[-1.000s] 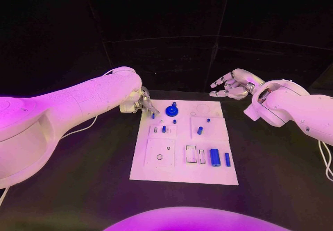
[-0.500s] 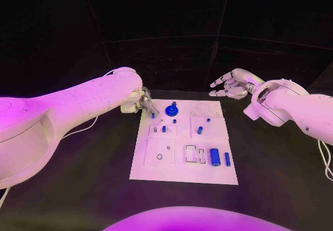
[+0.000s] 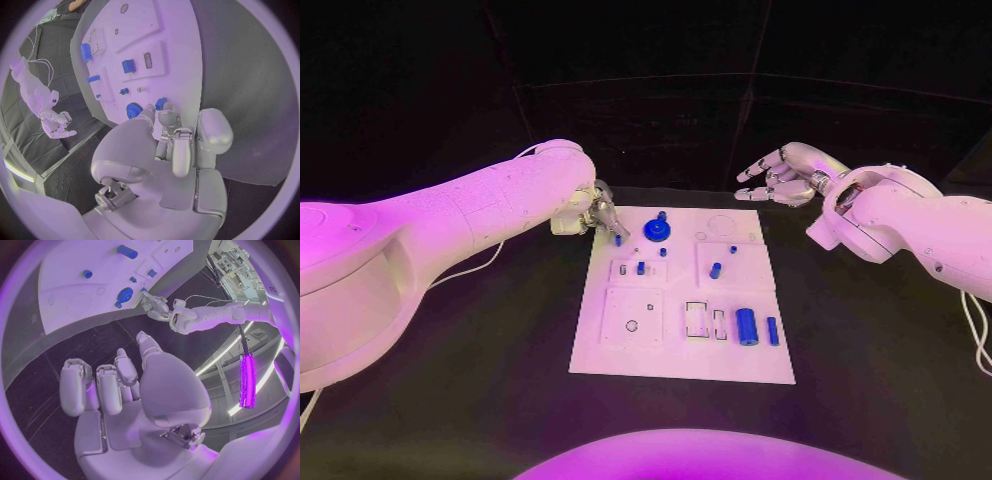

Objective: Assemble the parts on the task board

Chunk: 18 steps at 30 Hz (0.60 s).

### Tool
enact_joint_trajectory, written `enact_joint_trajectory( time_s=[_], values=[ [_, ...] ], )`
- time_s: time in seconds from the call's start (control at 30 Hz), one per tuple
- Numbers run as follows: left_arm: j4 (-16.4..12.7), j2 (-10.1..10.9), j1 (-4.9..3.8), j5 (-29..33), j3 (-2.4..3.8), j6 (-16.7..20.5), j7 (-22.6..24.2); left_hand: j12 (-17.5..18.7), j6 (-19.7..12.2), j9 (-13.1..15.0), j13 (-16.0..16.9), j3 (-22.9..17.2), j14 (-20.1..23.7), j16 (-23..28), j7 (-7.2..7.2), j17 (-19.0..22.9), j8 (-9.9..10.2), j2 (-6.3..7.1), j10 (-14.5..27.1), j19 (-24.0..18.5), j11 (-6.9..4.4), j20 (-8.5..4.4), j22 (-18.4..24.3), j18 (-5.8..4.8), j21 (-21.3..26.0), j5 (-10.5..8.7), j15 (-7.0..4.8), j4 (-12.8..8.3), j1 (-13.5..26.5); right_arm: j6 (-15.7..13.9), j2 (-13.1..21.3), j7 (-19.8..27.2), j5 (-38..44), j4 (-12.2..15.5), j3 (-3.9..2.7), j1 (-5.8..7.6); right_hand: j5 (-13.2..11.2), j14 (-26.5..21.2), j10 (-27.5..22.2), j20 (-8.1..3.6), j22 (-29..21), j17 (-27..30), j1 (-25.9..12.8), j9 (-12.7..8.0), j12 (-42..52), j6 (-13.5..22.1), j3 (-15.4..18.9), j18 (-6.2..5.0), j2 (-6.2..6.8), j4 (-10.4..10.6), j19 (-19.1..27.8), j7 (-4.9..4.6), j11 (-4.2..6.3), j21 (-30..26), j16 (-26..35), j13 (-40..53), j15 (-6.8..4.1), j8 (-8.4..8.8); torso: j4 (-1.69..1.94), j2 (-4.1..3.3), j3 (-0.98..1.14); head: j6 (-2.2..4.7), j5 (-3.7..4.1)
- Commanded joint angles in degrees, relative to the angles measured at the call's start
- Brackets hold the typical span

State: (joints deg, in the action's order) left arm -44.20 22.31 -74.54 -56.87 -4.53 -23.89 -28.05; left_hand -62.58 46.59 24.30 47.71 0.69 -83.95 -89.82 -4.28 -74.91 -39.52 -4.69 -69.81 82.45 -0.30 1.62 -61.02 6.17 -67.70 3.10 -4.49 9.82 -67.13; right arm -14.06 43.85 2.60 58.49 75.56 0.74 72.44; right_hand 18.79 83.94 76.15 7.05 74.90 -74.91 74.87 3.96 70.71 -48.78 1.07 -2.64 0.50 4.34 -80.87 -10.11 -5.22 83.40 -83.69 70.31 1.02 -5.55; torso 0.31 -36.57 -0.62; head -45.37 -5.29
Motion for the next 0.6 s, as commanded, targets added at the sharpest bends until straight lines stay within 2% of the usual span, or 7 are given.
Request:
enact_joint_trajectory(
  time_s=[0.03,0.2,0.3,0.37,0.4,0.47,0.6],
  values=[
    [0.1,-0.1,-0.07,-0.3,0.02,-0.2,0.5,-0.3,0.3,-0.2,-0.1,-0.2,-6.0,-0.2,0.06,-15.1,0.3,-0.31,0.4,0.1,0.14,0.30,0.0,-0.26,0.2,-0.30,0.44,-0.7,-1.2,0.3,0.0,0.3,0.1,0.1,-0.04,0.12,0.2,3.4,0.0,0.00,2.8,-2.8,0.1,0.0,0.3,-0.4,0.1,-0.45,-0.53,0.1,0.5,-0.05,0.20,-0.3,0.3,0.0,-0.35,-0.17,-0.01,0.02,0.01,0.01,0.05],
    [0.0,-0.1,-0.06,-0.3,0.02,0.1,0.7,-0.1,0.0,-0.8,-0.3,-3.8,-6.0,-0.2,0.51,-15.1,0.6,-3.39,0.6,0.1,-0.31,0.11,-0.1,-0.22,0.2,-0.27,0.11,-4.0,-5.9,0.3,0.0,0.3,0.1,0.1,-0.04,0.12,0.2,3.4,0.0,0.00,2.8,-2.8,0.1,0.0,0.3,-0.4,0.1,-0.45,-0.53,0.1,0.5,-0.05,0.20,-0.3,0.3,0.0,-0.35,-0.17,0.01,0.01,-0.01,0.00,0.04],
    [0.0,-0.1,-0.04,-0.3,0.02,0.2,0.8,0.2,-0.2,-1.1,-0.6,-6.8,-6.0,-0.2,0.69,-15.1,0.8,-4.45,0.9,0.0,-0.50,-0.11,-0.1,-0.19,0.3,-0.22,-0.10,-6.5,-8.6,0.3,0.0,0.3,0.1,0.1,-0.04,0.12,0.2,3.4,0.0,0.00,2.8,-2.8,0.1,0.0,0.3,-0.4,0.1,-0.45,-0.53,0.1,0.5,-0.05,0.20,-0.3,0.3,0.0,-0.35,-0.17,-0.03,-0.01,-0.02,-0.07,0.04],
    [0.0,-0.1,-0.04,-0.3,0.02,0.3,1.0,0.5,-0.4,-1.4,-0.8,-9.2,-6.0,-0.2,0.58,-15.1,0.8,-4.45,1.1,0.0,-0.44,-0.17,0.0,-0.20,0.3,-0.11,-0.11,-8.0,-9.4,0.3,0.0,0.3,0.1,0.1,-0.04,0.12,0.2,3.4,0.0,0.00,2.8,-2.8,0.1,0.0,0.3,-0.4,0.1,-0.45,-0.53,0.1,0.5,-0.05,0.20,-0.3,0.3,0.0,-0.35,-0.17,-0.03,-0.03,-0.02,-0.07,0.04],
    [0.0,-0.1,-0.03,-0.3,0.02,0.3,1.1,0.7,-0.5,-1.6,-1.1,-11.9,-6.0,-0.2,0.37,-15.1,0.7,-4.04,1.1,0.0,-0.35,-0.14,-0.1,-0.22,0.4,-0.05,0.07,-9.2,-9.1,0.3,0.0,0.2,0.1,0.1,-0.04,0.12,0.2,3.4,0.0,0.00,2.8,-2.8,0.1,0.0,0.3,-0.4,0.1,-0.45,-0.53,0.1,0.5,-0.05,0.20,-0.3,0.3,0.0,-0.35,-0.17,-0.02,-0.04,0.00,-0.08,0.08],
    [0.0,-0.1,-0.03,-0.3,0.02,0.3,1.3,0.8,-0.6,-1.8,-1.3,-14.5,-6.0,-0.2,0.25,-15.1,0.5,-3.55,1.0,0.0,-0.27,-0.05,-0.1,-0.21,0.4,0.02,0.17,-10.1,-8.4,0.4,0.0,0.2,0.1,0.1,-0.04,0.12,0.2,3.4,0.0,0.00,2.8,-2.8,0.1,0.0,0.3,-0.4,0.1,-0.45,-0.53,0.1,0.5,-0.05,0.20,-0.3,0.3,0.0,-0.35,-0.17,-0.01,0.00,0.00,-0.10,0.08],
    [-0.1,-0.1,-0.02,-0.3,0.02,0.1,1.6,1.1,-0.9,-2.1,-2.0,-22.3,-6.0,-0.2,0.02,-15.1,-0.4,-1.47,0.9,0.0,-0.11,0.23,-0.2,-0.21,0.4,0.03,0.44,-12.4,-5.2,0.4,0.0,0.2,0.1,0.1,-0.04,0.12,0.2,3.4,0.0,0.00,2.8,-2.8,0.1,0.0,0.3,-0.4,0.1,-0.45,-0.53,0.1,0.5,-0.05,0.20,-0.3,0.3,0.0,-0.35,-0.17,0.03,0.01,-0.01,-0.17,0.08]
  ],
)
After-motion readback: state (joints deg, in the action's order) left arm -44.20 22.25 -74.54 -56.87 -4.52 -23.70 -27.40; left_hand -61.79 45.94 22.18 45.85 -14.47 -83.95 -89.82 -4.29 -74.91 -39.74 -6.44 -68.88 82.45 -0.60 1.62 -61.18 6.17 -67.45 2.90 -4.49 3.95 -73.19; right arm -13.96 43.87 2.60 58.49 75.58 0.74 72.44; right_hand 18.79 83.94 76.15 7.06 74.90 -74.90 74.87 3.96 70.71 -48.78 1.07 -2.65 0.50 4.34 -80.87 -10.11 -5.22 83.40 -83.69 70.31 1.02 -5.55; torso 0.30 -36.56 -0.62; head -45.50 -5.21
